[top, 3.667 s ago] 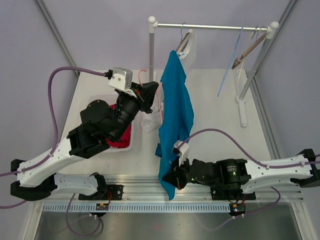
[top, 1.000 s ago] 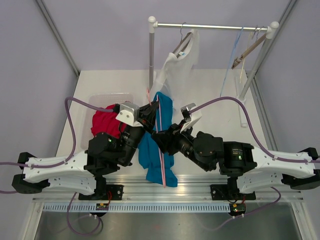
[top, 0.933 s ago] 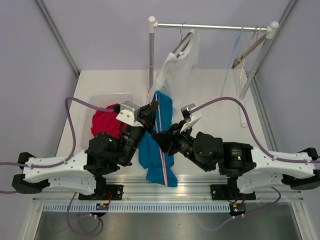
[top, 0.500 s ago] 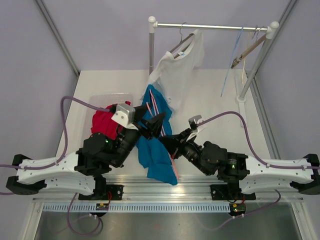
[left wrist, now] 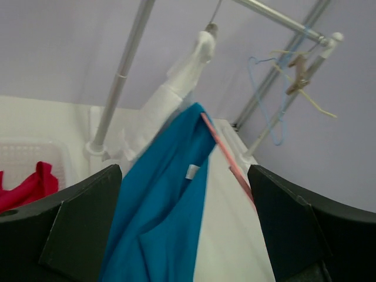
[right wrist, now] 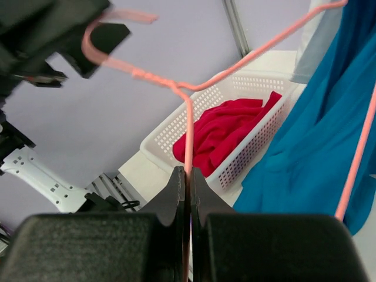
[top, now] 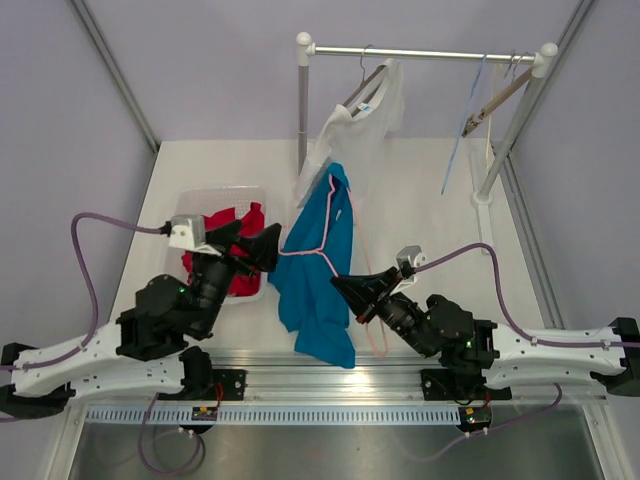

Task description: Remove the t-shirt from the hanger

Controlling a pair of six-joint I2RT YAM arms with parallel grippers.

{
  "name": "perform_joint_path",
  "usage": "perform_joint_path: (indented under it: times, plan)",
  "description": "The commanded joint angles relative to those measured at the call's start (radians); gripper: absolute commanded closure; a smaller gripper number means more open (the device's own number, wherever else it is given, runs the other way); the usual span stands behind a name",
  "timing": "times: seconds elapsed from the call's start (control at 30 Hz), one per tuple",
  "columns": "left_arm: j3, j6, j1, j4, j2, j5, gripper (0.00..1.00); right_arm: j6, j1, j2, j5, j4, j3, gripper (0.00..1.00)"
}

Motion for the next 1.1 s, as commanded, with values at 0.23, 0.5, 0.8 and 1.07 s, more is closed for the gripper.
perform_joint_path:
  times: [0.23,0.5,0.8,1.07]
  plan:
    - [-0.091,-0.245,0.336,-0.105,0.094,0.465,0.03,0.023,0.009,-0.164,-0.109,0.121,0.028,1.00]
    - [0.171,-0.248,0.335,-0.278,0.002,0.581,0.01,0.026,0.009,-0.114,-0.046,0.043,0.054,1.00]
    - [0.334,-0.232,0.335,-0.423,-0.105,0.578,0.01,0.038,0.009,-0.135,-0.028,0.019,0.048,1.00]
    - [0.143,-0.335,0.335,-0.501,-0.110,0.505,0.01,0.065,0.009,-0.184,-0.123,0.049,0.086,1.00]
